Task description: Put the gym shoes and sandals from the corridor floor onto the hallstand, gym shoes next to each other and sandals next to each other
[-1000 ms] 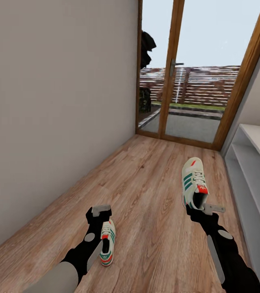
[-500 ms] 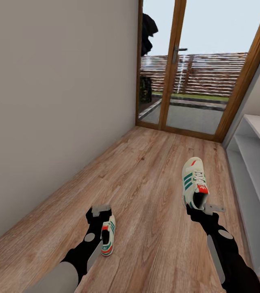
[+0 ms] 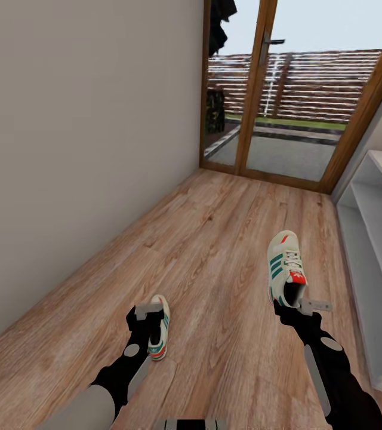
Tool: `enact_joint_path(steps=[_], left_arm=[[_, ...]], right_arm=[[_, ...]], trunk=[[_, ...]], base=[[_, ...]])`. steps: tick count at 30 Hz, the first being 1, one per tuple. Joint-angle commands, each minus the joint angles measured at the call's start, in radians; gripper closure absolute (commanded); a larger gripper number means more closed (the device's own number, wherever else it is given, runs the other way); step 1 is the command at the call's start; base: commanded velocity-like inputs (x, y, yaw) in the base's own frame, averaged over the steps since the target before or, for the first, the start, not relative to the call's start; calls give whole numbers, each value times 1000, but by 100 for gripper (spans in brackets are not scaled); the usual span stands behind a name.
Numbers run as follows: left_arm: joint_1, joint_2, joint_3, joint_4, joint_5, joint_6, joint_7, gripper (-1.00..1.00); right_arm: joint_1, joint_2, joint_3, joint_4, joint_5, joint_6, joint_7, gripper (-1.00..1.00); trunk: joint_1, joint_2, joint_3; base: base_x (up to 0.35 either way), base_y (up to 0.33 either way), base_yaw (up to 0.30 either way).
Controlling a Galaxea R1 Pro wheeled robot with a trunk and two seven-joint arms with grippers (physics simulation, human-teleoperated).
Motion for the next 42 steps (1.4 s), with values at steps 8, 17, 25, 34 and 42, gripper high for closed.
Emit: enact_joint_path(steps=[8,17,25,34,42], left_arm=[[-1,1,-9,2,10,-4,6,-100],[-1,0,-9,47,9,-67,6,-100],[0,0,-9,54,9,-93,6,-100],[1,-1,-15,53,7,-94,6,-100],[1,-4,-41,47,6,-94,6,-100]], right_arm=[[0,0,-1,-2,0,6,0,100],[0,0,-1,-2,0,6,0,100],[0,-1,-2,-2,0,6,0,100],[0,-1,-2,-2,0,6,1,100],[0,-1,-2,-3,-2,6,1,100]], trunk=[[3,-2,-45],[7,-4,-95],[11,-6,-139],[15,-8,-188],[18,-10,-225]], base=[[0,0,0],[0,0,0],[0,0,0],[0,0,0],[0,0,0]])
